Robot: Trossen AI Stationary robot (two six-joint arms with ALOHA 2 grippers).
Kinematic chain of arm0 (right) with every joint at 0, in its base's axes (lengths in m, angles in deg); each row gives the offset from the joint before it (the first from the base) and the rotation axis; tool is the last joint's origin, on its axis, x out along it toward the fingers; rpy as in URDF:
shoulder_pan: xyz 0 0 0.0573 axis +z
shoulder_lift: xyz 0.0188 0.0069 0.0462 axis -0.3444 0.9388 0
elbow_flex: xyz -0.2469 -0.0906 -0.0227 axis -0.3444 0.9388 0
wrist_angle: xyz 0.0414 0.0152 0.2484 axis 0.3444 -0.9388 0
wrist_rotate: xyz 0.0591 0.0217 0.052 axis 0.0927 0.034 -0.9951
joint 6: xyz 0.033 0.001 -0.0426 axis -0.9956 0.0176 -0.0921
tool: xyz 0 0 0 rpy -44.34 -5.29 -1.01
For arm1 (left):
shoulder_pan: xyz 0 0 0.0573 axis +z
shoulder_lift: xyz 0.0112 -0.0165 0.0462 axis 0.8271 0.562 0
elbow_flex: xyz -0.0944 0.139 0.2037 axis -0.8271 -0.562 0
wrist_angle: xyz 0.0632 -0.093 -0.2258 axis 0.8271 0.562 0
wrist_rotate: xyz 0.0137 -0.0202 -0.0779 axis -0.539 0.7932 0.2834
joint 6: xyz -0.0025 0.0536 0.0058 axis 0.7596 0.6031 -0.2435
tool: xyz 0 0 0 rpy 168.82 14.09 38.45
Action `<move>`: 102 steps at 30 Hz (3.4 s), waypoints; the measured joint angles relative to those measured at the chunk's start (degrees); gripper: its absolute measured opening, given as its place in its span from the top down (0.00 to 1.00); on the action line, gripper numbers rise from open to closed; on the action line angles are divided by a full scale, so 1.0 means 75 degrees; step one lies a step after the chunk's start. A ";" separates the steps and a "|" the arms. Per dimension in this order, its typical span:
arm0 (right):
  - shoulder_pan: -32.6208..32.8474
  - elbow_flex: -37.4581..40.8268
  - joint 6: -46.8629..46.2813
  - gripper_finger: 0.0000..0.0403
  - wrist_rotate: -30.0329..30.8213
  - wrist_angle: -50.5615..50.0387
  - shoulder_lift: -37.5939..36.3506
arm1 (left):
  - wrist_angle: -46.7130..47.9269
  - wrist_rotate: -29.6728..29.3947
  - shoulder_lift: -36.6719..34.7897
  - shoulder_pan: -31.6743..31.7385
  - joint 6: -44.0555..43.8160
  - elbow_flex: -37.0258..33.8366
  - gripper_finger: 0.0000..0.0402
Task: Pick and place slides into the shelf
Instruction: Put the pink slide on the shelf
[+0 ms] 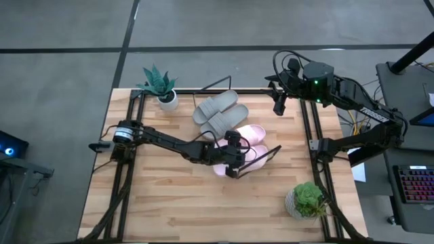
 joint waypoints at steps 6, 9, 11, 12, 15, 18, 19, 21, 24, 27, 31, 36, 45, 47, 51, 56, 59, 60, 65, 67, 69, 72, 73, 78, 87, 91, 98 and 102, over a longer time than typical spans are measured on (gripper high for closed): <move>0.0000 0.0000 0.0000 0.50 0.0000 -0.0003 -0.0002 | 0.0077 0.0154 -0.0013 -0.0003 -0.0003 0.0000 0.46; 0.0000 0.0000 0.0000 0.50 0.0000 -0.0006 0.0000 | 0.0237 0.0230 -0.0048 -0.0003 -0.0015 0.0003 0.43; 0.0003 0.0000 0.0000 0.50 -0.0002 -0.0009 -0.0001 | 0.0289 0.0226 -0.0050 0.0012 -0.0011 0.0003 0.42; 0.0003 0.0000 0.0000 0.50 0.0000 -0.0009 0.0000 | 0.0329 0.0228 -0.0050 0.0012 -0.0008 0.0003 0.42; 0.0003 0.0000 -0.0003 0.50 0.0000 -0.0009 0.0000 | 0.0388 0.0222 -0.0060 0.0032 -0.0006 0.0003 0.41; 0.0000 0.0000 0.0000 0.50 0.0000 -0.0009 0.0000 | 0.0485 0.0222 -0.0103 0.0032 -0.0006 0.0003 0.41; 0.0003 0.0000 0.0000 0.50 -0.0002 -0.0009 0.0000 | 0.0559 0.0222 -0.0140 0.0032 0.0000 0.0003 0.41; 0.0003 0.0000 0.0003 0.50 0.0000 -0.0011 0.0000 | 0.0727 0.0222 -0.0216 0.0032 0.0000 0.0007 0.41; 0.0002 0.0000 0.0000 0.50 0.0000 -0.0012 0.0000 | 0.1105 0.0225 -0.0406 0.0032 0.0004 0.0009 0.41; 0.0003 0.0000 0.0003 0.50 -0.0002 -0.0012 0.0000 | 0.1536 0.0223 -0.0705 0.0032 0.0000 0.0009 0.41; 0.0003 0.0000 0.0003 0.50 0.0000 -0.0011 -0.0017 | 0.2317 0.0233 -0.1199 0.0012 -0.0167 0.0012 0.41; 0.0006 0.0003 0.0021 0.50 0.0000 -0.0020 -0.0232 | 0.2725 0.0671 -0.1845 0.0000 -0.0411 -0.0105 0.41; 0.0489 0.0027 0.0332 0.50 -0.0039 -0.0071 -0.0987 | 0.2231 0.0698 -0.3594 -0.0019 -0.0872 -0.1212 0.41; 0.0697 0.0058 0.0434 0.50 -0.0041 -0.0073 -0.1169 | 0.2012 0.0677 -0.4026 -0.0020 -0.1002 -0.1581 0.41; 0.0977 0.0164 0.0459 0.50 -0.0041 -0.0011 -0.1504 | 0.0933 0.0611 -0.4850 -0.0020 -0.1026 -0.2359 0.41; 0.0973 0.0359 0.0458 0.50 -0.0020 -0.0020 -0.1626 | 0.0082 0.0613 -0.5620 -0.0020 -0.1038 -0.3014 0.41; 0.0976 0.0465 0.0458 0.50 -0.0029 -0.0026 -0.1603 | 0.0042 0.0600 -0.5954 -0.0020 -0.1195 -0.3229 0.41; 0.0976 0.0492 0.0458 0.50 -0.0029 -0.0025 -0.1605 | -0.0001 0.0605 -0.6059 -0.0020 -0.1237 -0.3292 0.41; 0.1069 0.0548 0.0297 0.50 -0.0043 -0.0050 -0.1708 | 0.0138 0.0470 -0.6439 -0.0020 -0.1764 -0.3517 0.41; 0.1113 0.0548 0.0207 0.50 -0.0265 -0.0192 -0.1830 | 0.0162 0.0367 -0.6534 -0.0020 -0.1810 -0.3611 0.41; 0.1166 0.0545 0.0088 0.50 -0.0874 -0.0500 -0.1939 | 0.0164 0.0201 -0.6657 -0.0021 -0.1815 -0.3754 0.41; 0.1189 0.0543 -0.0035 0.50 -0.2439 -0.1383 -0.2015 | 0.0067 -0.0145 -0.6809 -0.0020 -0.1807 -0.3941 0.41; 0.1190 0.0549 -0.0067 0.50 -0.3029 -0.1659 -0.2021 | 0.0147 -0.0262 -0.6858 -0.0020 -0.1809 -0.4000 0.41; 0.1254 0.0935 -0.0339 0.50 -0.4916 -0.2137 -0.1899 | 0.0070 -0.0419 -0.6927 -0.0020 -0.1807 -0.4042 0.41; 0.2191 0.1949 -0.0122 0.55 -0.4966 -0.2579 -0.1629 | 0.0110 -0.0601 -0.6869 -0.0020 -0.1810 -0.4057 0.41; 0.2927 0.2257 -0.0546 0.66 -0.4098 -0.2463 -0.1588 | 0.0104 -0.0646 -0.6866 -0.0017 -0.1807 -0.4057 0.41; 0.4303 0.2372 -0.1030 0.87 -0.2622 -0.2275 -0.1572 | 0.0072 -0.0761 -0.6837 -0.0017 -0.1810 -0.4057 0.41; 0.4966 0.2612 -0.1384 0.96 -0.2170 -0.1713 -0.1438 | 0.0093 -0.0856 -0.6831 -0.0015 -0.1810 -0.4065 0.41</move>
